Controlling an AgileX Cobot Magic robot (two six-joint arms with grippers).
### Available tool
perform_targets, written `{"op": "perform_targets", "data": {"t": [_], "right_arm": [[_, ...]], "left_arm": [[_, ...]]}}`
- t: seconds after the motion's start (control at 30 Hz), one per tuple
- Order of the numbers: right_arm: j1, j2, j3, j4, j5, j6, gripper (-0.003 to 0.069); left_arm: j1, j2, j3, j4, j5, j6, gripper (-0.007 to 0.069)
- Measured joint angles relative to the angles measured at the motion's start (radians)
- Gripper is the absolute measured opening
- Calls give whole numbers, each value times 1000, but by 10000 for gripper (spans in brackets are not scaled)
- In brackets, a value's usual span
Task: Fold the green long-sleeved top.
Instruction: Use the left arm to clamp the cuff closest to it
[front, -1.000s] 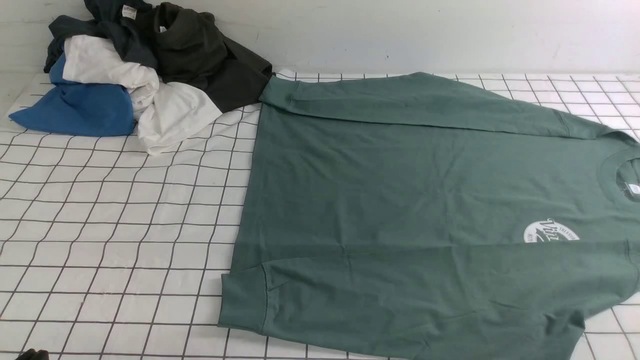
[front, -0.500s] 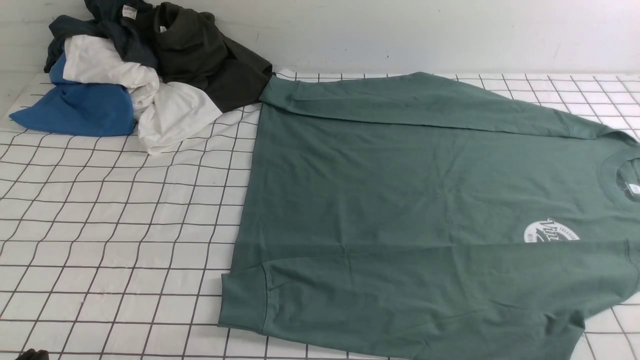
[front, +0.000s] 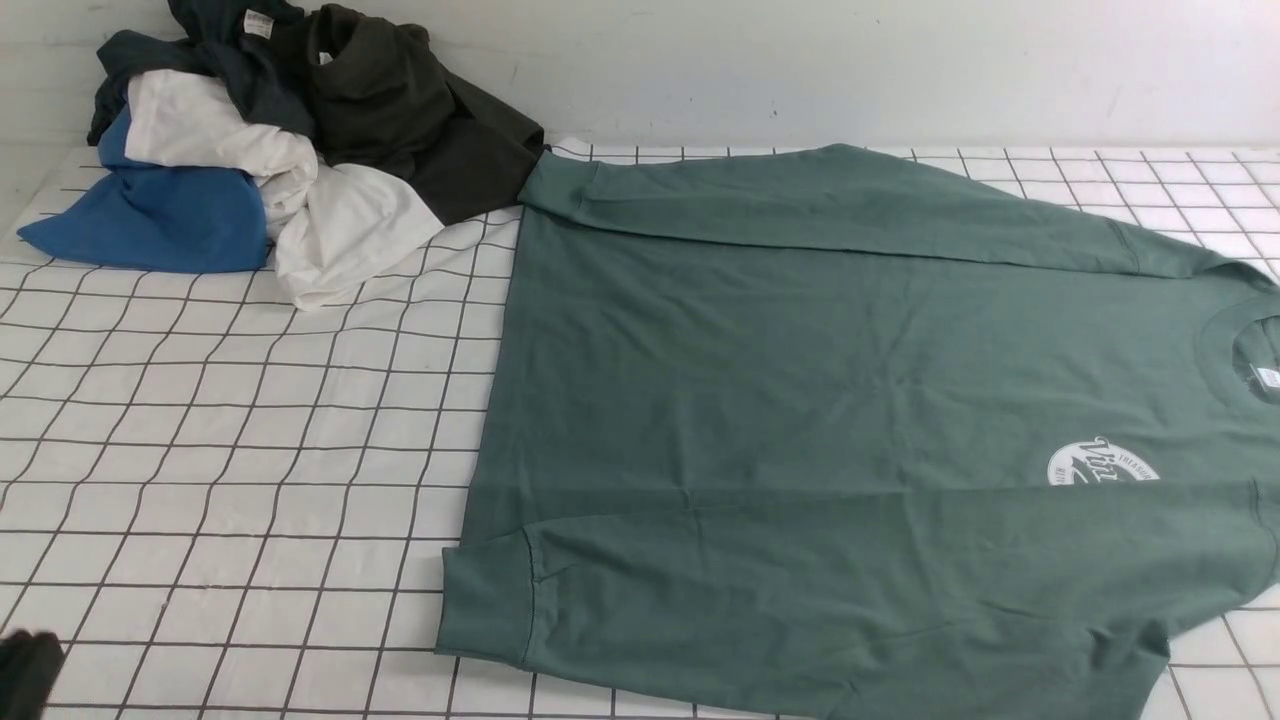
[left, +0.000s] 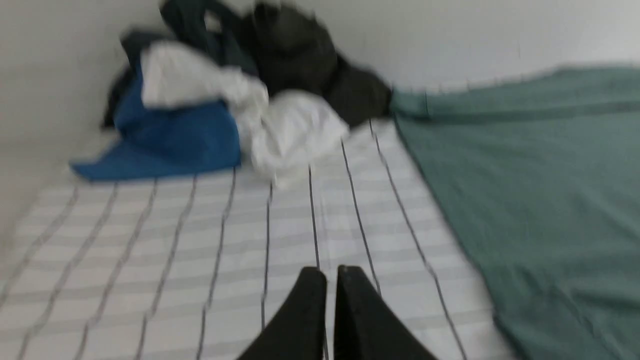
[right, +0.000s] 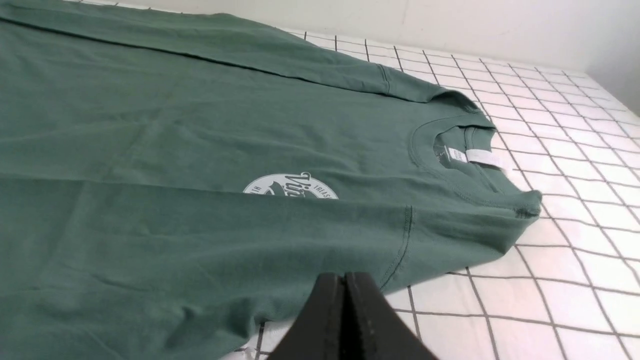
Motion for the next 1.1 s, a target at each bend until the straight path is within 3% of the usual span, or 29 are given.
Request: {"op": "perform_targets", "data": {"t": [0.17, 0.37, 0.47, 0.5, 0.6, 0.63, 0.73, 0.9, 1.07, 1.1], "right_arm": [[0, 0, 6, -20, -78, 0, -14], [0, 0, 6, -86, -187, -10, -14], [0, 0, 7, -101, -377, -8, -14], [0, 0, 7, -108, -554, 16, -14], [0, 0, 7, -108, -717, 51, -14], [0, 0, 7, -110, -891, 106, -14], [0, 0, 5, -99, -1068, 182, -14], [0, 55, -131, -42, -1021, 295, -14], [0, 195, -327, -37, -849, 317, -13], [0, 249, -381, -37, -744, 317, -13]], "left_arm": [[0, 0, 0, -1, -325, 0, 15], [0, 0, 0, -1, -567, -12, 15], [0, 0, 0, -1, -640, -63, 15], [0, 0, 0, -1, -700, -124, 15], [0, 0, 0, -1, -738, -193, 15], [0, 0, 0, 2, -748, -228, 15], [0, 0, -10, 40, -744, -259, 15], [0, 122, -234, 128, -602, -264, 15], [0, 361, -388, 178, -436, -271, 15], [0, 450, -411, 188, -408, -275, 15]]}}
